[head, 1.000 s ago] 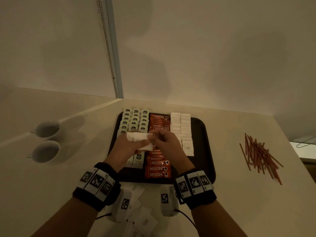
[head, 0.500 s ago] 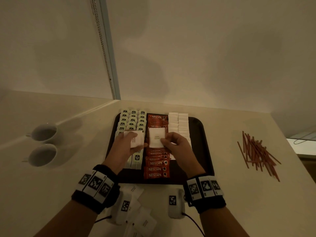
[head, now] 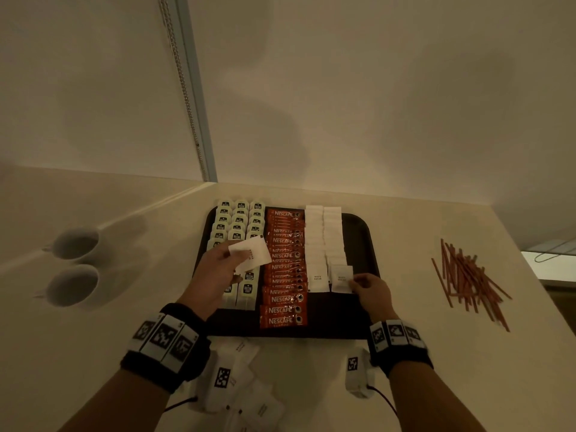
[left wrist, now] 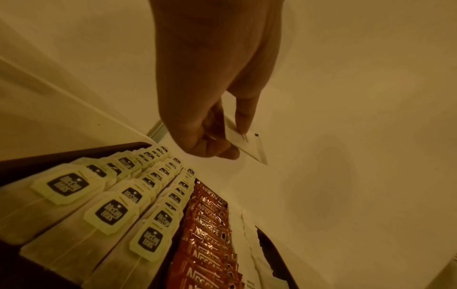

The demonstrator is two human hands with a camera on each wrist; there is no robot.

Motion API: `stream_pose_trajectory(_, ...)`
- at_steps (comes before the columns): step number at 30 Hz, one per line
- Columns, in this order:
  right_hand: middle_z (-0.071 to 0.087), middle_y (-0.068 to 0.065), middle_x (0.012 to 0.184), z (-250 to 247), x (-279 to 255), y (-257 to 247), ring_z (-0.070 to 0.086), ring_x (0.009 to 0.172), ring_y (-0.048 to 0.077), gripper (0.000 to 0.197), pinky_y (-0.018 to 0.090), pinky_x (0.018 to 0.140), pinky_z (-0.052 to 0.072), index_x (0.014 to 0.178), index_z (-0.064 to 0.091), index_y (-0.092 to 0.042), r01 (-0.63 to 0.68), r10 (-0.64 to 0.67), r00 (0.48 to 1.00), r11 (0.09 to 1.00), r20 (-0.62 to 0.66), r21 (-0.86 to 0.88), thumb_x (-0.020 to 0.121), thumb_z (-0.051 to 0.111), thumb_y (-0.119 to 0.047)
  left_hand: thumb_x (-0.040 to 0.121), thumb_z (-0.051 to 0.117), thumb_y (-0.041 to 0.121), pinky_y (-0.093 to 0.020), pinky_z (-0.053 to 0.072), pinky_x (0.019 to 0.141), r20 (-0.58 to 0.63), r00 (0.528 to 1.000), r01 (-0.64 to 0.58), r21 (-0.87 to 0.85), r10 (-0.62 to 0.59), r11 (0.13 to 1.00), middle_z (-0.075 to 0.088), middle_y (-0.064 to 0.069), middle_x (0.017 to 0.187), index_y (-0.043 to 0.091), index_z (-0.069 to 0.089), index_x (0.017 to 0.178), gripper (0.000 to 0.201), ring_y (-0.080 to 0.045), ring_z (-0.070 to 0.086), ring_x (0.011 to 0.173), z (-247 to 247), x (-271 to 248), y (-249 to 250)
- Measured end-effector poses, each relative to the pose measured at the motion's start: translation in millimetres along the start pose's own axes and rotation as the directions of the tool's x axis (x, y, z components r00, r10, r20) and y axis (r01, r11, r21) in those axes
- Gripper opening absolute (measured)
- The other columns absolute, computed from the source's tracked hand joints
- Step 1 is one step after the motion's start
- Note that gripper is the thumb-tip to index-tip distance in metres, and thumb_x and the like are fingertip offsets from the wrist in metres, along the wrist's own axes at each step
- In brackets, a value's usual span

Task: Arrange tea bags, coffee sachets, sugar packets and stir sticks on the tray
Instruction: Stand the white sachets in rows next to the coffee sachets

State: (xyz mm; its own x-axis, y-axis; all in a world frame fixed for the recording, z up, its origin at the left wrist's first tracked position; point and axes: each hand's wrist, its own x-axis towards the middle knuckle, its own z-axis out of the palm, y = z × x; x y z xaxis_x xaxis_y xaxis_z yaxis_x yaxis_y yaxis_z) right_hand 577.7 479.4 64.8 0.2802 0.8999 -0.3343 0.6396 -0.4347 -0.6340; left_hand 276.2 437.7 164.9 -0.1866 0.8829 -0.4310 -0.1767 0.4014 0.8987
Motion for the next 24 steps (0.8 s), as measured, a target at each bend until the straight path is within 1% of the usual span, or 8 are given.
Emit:
stream_pose_trajectory(4, 0.066, 0.008, 0.107, 5, 2, -6, 0.058, 0.101, 0.021, 0.023, 0.03, 0.089, 0.043, 0.107, 0.066, -0.008, 0.004, -0.003, 0.999, 1.0, -0.045, 0.01, 0.087, 0.065, -0.02, 0.093, 0.057, 0.01, -0.026, 0.047, 0.066, 0.019, 1.0, 0.024, -0.004, -0.024, 1.0, 0.066, -0.009, 0.11, 0.021, 0.064, 0.107, 0.02, -0.022, 0.061, 0.097, -1, 0, 0)
stream_pose_trajectory(9, 0.066, 0.01, 0.098, 10, 2, -9, 0.058, 0.092, 0.02, 0.018, 0.025, 0.079, 0.041, 0.096, 0.065, -0.005, 0.011, -0.013, 0.994, 1.0, -0.112, -0.026, 0.084, 0.069, -0.018, 0.097, 0.051, 0.014, -0.029, 0.052, 0.068, 0.044, 0.996, 0.087, -0.142, -0.081, 0.986, 0.067, -0.01, 0.101, 0.015, 0.061, 0.112, 0.018, -0.02, 0.064, 0.085, 1, -3, 4)
stream_pose_trajectory(12, 0.064, 0.01, 0.095, 11, -2, -15, 0.059, 0.091, 0.022, 0.022, 0.025, 0.077, 0.043, 0.097, 0.062, -0.004, 0.029, -0.028, 0.988, 1.0, -0.152, 0.008, 0.083, 0.07, -0.019, 0.097, 0.05, 0.011, -0.024, 0.055, 0.063, 0.091, 0.994, 0.083, -0.181, -0.067, 0.98, 0.068, -0.01, 0.104, 0.015, 0.062, 0.107, 0.017, -0.022, 0.068, 0.087, 2, -7, 6)
stream_pose_trajectory(14, 0.062, 0.002, 0.092, 12, -13, -34, 0.061, 0.091, 0.02, 0.02, 0.024, 0.075, 0.046, 0.098, 0.06, -0.009, 0.114, -0.096, 0.982, 0.988, -0.162, 0.106, 0.086, 0.067, -0.022, 0.096, 0.05, 0.008, -0.021, 0.056, 0.063, 0.104, 0.993, 0.068, -0.209, -0.047, 0.976, 0.068, -0.009, 0.105, 0.015, 0.062, 0.106, 0.017, -0.024, 0.069, 0.09, 4, -8, 7)
stream_pose_trajectory(17, 0.064, -0.004, 0.093, 15, -43, -85, 0.062, 0.087, 0.009, 0.015, 0.023, 0.077, 0.051, 0.097, 0.061, -0.015, 0.3, -0.319, 0.948, 0.886, -0.004, 0.353, 0.088, 0.063, -0.027, 0.093, 0.054, 0.003, -0.02, 0.057, 0.065, 0.114, 0.993, 0.041, -0.198, -0.018, 0.979, 0.067, -0.009, 0.106, 0.012, 0.062, 0.11, 0.021, -0.023, 0.068, 0.089, 7, -8, 7)
stream_pose_trajectory(19, 0.065, -0.002, 0.1, 16, -61, -119, 0.064, 0.092, 0.011, 0.02, 0.027, 0.079, 0.055, 0.102, 0.061, -0.02, 0.311, -0.439, 0.885, 0.805, 0.155, 0.504, 0.088, 0.062, -0.034, 0.09, 0.058, 0.001, -0.016, 0.053, 0.06, 0.097, 0.995, 0.004, -0.082, 0.004, 0.997, 0.067, -0.009, 0.103, 0.014, 0.063, 0.103, 0.019, -0.018, 0.066, 0.085, 10, -8, 6)
stream_pose_trajectory(21, 0.064, 0.002, 0.104, 18, -72, -140, 0.065, 0.095, 0.017, 0.019, 0.031, 0.077, 0.057, 0.105, 0.061, -0.027, 0.3, -0.493, 0.833, 0.785, 0.253, 0.542, 0.088, 0.062, -0.035, 0.087, 0.063, 0.001, -0.016, 0.049, 0.058, 0.084, 0.996, -0.031, 0.01, 0.03, 0.999, 0.068, -0.008, 0.1, 0.015, 0.063, 0.099, 0.019, -0.014, 0.065, 0.081, 10, -8, 5)
stream_pose_trajectory(24, 0.064, 0.004, 0.101, 21, -78, -150, 0.064, 0.089, 0.014, 0.017, 0.019, 0.069, 0.054, 0.105, 0.065, -0.017, 0.376, -0.531, 0.812, 0.794, 0.243, 0.477, 0.089, 0.062, -0.023, 0.087, 0.064, 0.004, -0.018, 0.048, 0.06, 0.036, 0.996, -0.085, 0.02, 0.084, 0.996, 0.069, -0.005, 0.093, 0.015, 0.065, 0.096, 0.015, -0.015, 0.063, 0.082, 7, -8, 6)
